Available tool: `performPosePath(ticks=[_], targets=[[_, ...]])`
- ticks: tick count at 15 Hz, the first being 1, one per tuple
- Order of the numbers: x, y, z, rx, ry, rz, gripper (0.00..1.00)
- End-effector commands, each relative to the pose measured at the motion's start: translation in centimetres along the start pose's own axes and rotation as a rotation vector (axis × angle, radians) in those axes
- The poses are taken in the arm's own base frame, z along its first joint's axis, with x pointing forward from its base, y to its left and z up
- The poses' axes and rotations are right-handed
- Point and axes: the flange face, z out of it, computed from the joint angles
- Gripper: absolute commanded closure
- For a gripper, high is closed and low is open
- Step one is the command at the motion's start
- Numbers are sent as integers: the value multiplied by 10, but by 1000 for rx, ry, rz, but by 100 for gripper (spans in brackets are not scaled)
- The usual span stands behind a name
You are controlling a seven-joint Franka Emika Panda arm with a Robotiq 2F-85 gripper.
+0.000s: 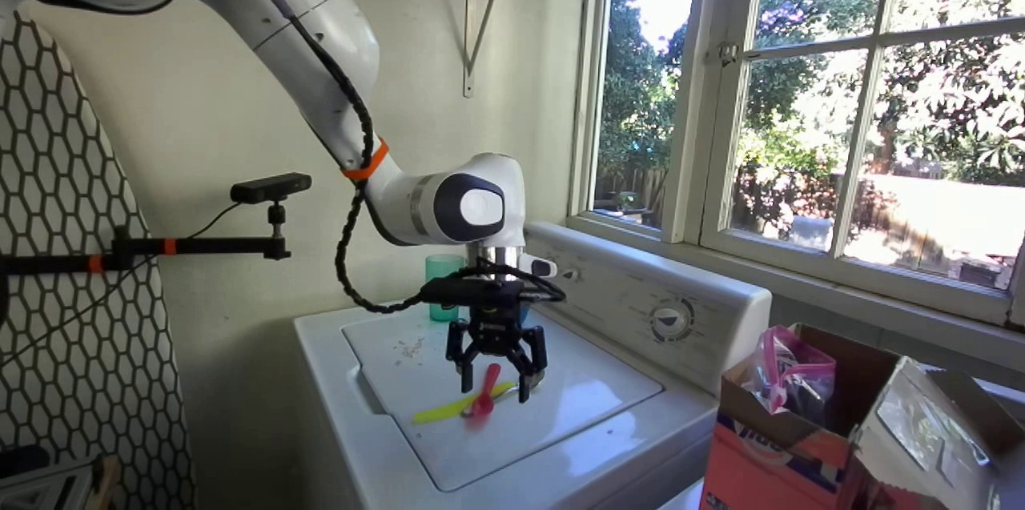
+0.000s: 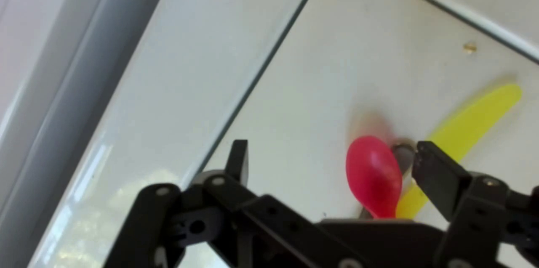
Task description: Put the kitchen utensils into the cup
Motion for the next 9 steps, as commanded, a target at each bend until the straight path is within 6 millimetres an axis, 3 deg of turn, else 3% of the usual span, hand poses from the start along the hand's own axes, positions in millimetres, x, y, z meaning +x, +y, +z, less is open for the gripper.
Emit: performPosePath(ticks=[1,4,9], targets=[[42,-9,-3,32,43,-37,0],[63,-23,-2,63,44,-22,0],[63,-32,16,86,30,61,0]])
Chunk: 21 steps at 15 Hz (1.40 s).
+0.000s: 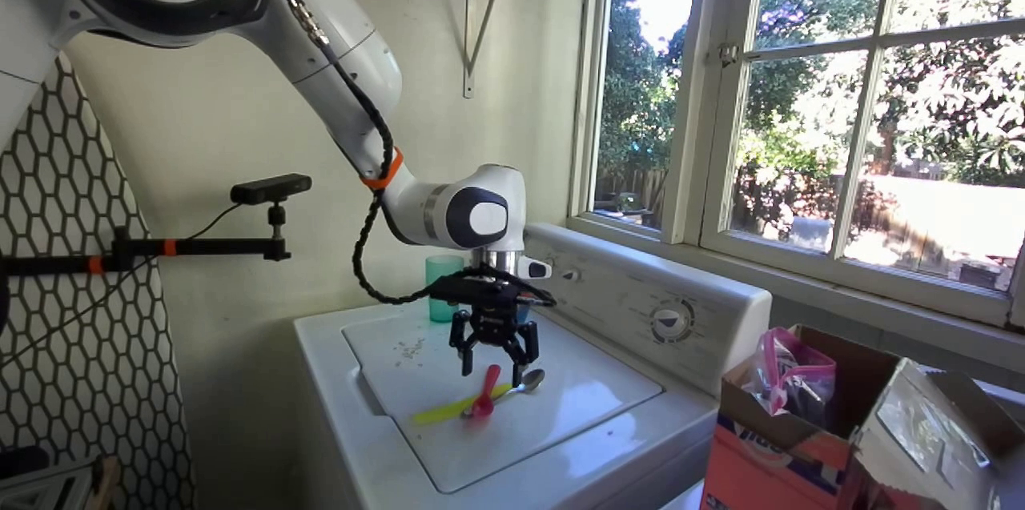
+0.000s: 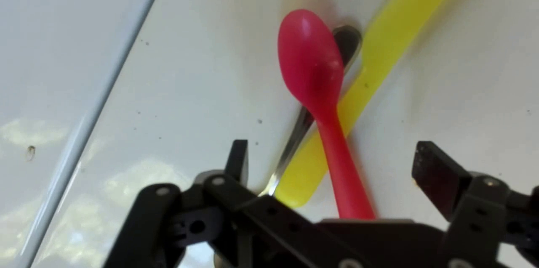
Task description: Put the kitchen utensils into the cup
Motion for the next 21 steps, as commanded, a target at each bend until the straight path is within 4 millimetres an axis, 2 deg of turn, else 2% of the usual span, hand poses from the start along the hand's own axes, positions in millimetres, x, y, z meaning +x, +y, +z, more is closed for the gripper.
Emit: performPosePath(ticks=[1,5,9,16,21], targets=[[1,-2,14,13,-21,74,0],[-2,-5,20,23,-40,154,0],[-2,0,15,10,-25,117,0],[-12,23,25,111,-5,279,0],[-5,15,30,136,-10,279,0]])
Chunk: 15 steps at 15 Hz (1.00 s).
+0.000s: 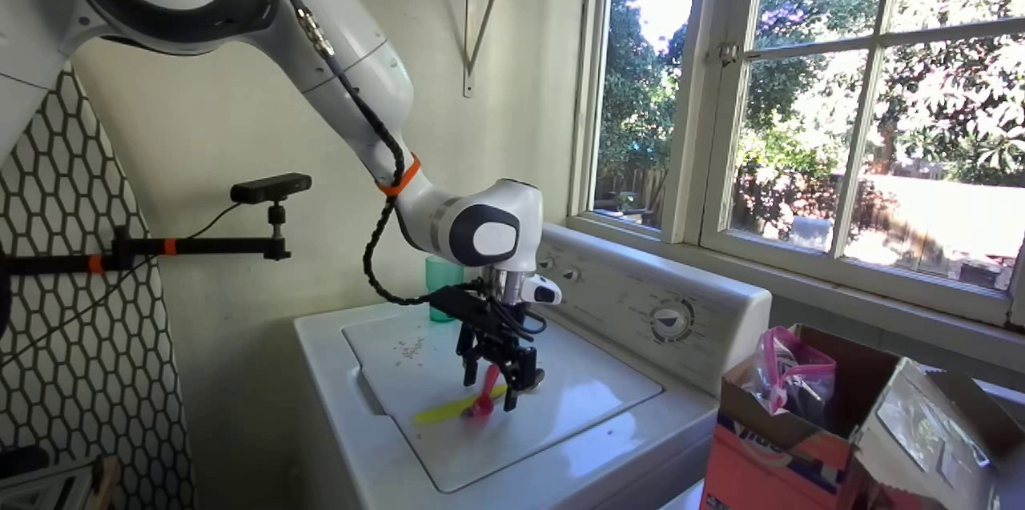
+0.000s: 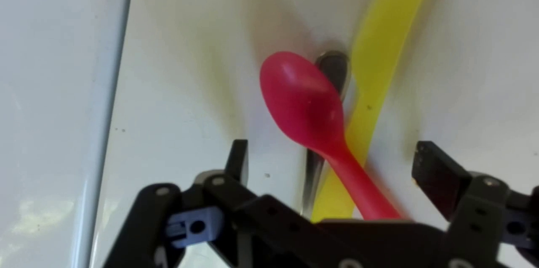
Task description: Put the kitchen utensils into the cup
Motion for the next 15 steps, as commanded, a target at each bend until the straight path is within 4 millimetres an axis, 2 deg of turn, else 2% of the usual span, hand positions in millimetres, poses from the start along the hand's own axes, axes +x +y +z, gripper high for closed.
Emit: performPosePath(ticks=[1,2,3,4,7,13,14,15], targets=[[7,-9,8,22,-2,3,0],[8,-10,8,21,-6,2,1],[8,-11,9,20,-7,1,9],[8,-11,10,21,-9,3,26],[9,-9,6,20,-1,9,46],[11,-9,0,23,7,10,92],[11,-10,0,24,5,7,99],[11,-9,1,23,4,6,96]])
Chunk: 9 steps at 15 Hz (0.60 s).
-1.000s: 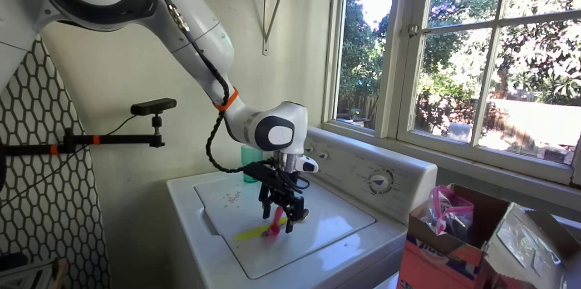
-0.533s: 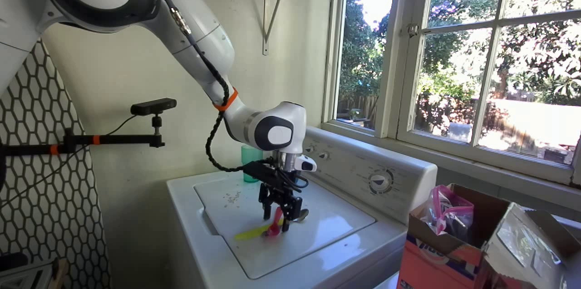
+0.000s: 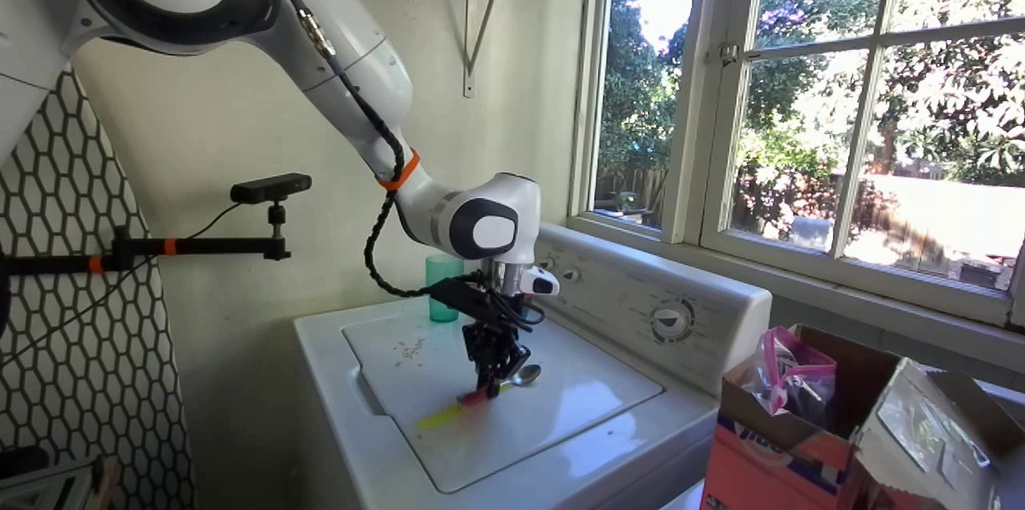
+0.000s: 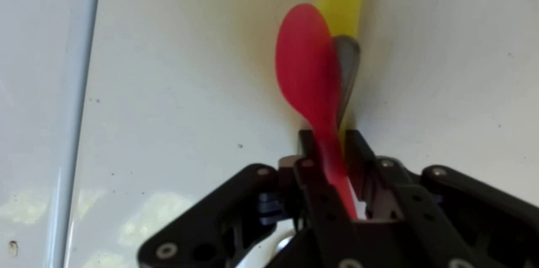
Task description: Put the kitchen utensils into the cup
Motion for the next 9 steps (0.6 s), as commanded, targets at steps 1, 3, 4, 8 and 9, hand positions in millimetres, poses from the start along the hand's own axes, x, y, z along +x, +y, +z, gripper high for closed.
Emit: performPosePath(ticks=[1,3,4,8,9], targets=[[2,3,10,11,-25,9,94],[1,3,9,15,-32,-9,94],[0,3,6,11,-34,-21,94],[-12,-5,-18,-44,-22,-95,94],[-14,-7,-22,-51,-17,-119,94]])
